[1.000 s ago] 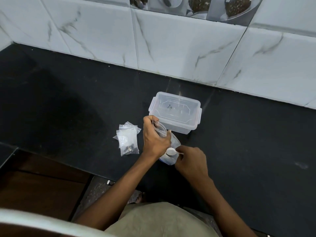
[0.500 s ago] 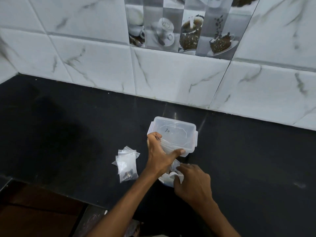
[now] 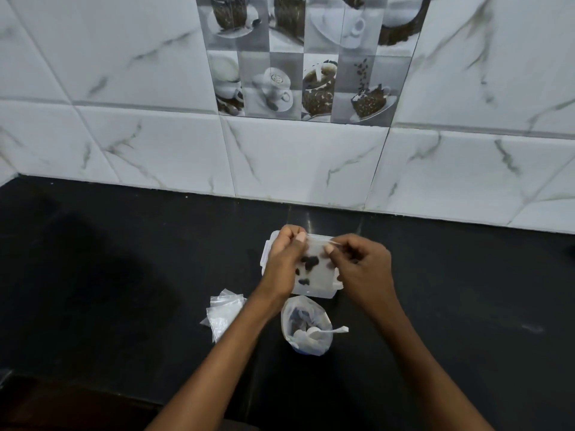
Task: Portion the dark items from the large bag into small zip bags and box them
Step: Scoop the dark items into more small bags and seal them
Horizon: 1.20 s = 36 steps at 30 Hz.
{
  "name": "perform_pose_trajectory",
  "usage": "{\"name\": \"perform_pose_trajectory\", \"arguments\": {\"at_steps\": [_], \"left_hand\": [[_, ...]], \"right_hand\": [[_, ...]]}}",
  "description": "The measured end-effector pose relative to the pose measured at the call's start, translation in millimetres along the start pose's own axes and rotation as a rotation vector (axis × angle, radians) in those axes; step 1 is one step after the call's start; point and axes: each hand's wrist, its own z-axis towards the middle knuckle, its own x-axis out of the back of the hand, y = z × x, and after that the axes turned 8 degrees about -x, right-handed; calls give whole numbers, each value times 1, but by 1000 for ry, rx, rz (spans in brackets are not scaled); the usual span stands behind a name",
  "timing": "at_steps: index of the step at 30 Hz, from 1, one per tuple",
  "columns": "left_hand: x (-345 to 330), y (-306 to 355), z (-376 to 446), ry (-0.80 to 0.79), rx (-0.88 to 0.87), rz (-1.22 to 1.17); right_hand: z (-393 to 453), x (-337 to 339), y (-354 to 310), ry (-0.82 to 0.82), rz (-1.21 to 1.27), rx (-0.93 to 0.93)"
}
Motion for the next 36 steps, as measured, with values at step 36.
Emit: {"name": "perform_pose_trajectory", "arguments": {"at_steps": [36], "left_hand": [[7,58,29,57,-213,249]], "right_hand": [[43,23,-61,-90,-245,273]]}}
